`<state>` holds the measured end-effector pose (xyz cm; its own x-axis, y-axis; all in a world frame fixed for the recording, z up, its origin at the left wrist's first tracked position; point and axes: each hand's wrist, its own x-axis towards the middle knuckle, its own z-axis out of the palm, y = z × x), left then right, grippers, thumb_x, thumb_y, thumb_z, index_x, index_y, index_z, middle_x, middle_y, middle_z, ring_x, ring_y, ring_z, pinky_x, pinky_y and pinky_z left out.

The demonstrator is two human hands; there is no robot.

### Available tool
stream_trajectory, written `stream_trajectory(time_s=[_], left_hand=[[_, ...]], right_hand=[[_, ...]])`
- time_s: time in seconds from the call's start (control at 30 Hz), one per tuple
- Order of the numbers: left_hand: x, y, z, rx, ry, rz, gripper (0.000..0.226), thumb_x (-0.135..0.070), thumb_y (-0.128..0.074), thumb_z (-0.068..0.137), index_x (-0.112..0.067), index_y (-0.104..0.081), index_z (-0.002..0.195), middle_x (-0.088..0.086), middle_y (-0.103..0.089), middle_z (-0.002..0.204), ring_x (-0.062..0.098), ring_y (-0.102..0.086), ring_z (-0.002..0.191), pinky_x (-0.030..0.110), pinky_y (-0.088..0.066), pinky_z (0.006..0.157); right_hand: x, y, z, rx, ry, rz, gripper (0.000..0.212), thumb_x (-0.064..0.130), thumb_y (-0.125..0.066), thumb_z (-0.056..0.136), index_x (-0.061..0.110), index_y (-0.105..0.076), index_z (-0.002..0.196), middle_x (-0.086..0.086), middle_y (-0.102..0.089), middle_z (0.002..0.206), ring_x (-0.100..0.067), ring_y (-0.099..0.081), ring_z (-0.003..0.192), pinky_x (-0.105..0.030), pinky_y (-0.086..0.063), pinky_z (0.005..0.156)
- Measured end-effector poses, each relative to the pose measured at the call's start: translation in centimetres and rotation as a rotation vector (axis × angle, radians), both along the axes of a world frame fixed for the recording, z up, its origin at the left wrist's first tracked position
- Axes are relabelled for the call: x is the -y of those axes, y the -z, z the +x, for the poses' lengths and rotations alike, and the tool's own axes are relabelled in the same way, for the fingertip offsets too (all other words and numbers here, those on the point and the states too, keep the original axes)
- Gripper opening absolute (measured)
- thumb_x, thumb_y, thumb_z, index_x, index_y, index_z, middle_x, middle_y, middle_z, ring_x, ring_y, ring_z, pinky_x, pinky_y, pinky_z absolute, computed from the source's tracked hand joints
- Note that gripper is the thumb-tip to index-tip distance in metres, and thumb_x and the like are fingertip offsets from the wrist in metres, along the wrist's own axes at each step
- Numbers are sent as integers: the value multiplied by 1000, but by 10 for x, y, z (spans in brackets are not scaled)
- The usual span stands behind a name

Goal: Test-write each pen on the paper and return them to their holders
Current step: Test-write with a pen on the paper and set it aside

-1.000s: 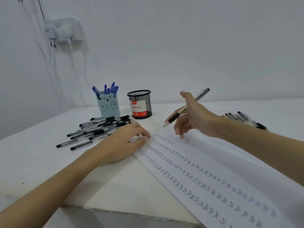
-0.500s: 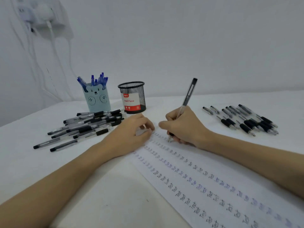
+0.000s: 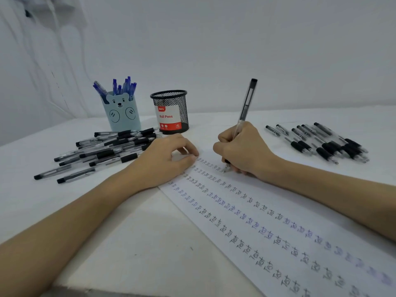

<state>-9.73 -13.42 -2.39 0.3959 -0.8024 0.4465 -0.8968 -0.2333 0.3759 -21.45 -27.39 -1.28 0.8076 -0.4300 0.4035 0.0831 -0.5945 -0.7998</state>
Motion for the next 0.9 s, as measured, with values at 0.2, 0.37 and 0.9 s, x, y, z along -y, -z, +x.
stream_trajectory(time_s=[0.2, 0.37, 0.9], left_hand=[[0, 0, -1, 2, 4, -14, 10, -19, -62, 87, -20, -69, 95, -19, -59, 93, -6, -54, 91, 2, -34, 71], [0, 0, -2, -4, 10, -22, 10, -18, -63, 87, -18, -69, 95, -17, -59, 93, -4, -54, 91, 2, -34, 72], [0, 0, -2, -12, 6, -20, 10, -20, -63, 88, -19, -69, 96, -17, -59, 95, -5, -55, 90, 1, -34, 71]], right_hand=[[-2, -1, 0, -19, -4, -9, 55, -5, -49, 76, 19, -21, 36, 10, -19, 30, -20, -39, 37, -11, -22, 32], [0, -2, 1, -23, 17, 15, 51, -4, -51, 77, 17, -23, 39, 1, -26, 35, -14, -34, 29, -13, -21, 31], [-1, -3, -1, -45, 56, 6, 48, -3, -49, 76, 16, -24, 40, -1, -32, 39, -17, -32, 29, -11, -21, 31]])
